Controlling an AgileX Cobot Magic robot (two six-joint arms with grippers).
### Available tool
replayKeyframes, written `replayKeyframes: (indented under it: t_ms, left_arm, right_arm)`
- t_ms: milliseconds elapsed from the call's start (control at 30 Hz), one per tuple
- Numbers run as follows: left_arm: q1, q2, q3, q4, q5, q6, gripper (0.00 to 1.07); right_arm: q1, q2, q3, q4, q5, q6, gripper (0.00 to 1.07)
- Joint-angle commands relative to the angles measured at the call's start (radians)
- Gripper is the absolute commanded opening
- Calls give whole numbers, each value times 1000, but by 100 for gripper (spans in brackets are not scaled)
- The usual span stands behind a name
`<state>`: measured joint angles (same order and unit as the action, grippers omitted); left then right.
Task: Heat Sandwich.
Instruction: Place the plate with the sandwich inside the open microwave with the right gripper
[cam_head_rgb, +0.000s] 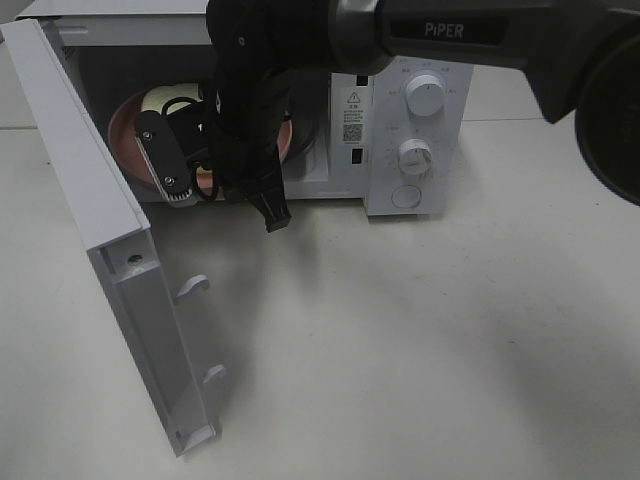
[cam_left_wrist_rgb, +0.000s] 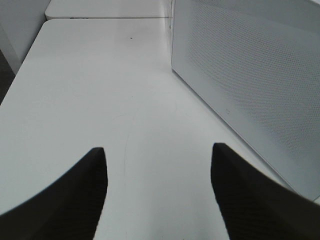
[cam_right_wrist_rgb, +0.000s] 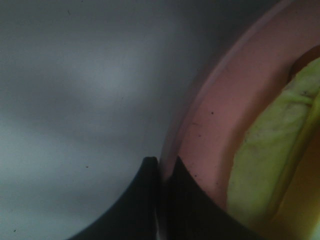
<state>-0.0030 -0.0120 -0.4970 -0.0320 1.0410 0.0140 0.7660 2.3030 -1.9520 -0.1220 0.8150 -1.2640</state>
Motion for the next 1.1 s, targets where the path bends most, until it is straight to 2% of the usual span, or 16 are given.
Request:
replayKeyframes:
  t_ms: [33,467,1100]
  left_arm:
    - [1,-18,3,-3,-6,-3,59]
    - [1,-18,3,21,-6,-3,59]
    - [1,-18,3,42,-6,-4,59]
  right_arm:
    - [-11,17,-41,0,-10,29,0]
    - [-32,107,-165,0,-4,47,0]
    - [-67,140,-196,0,-82,90,0]
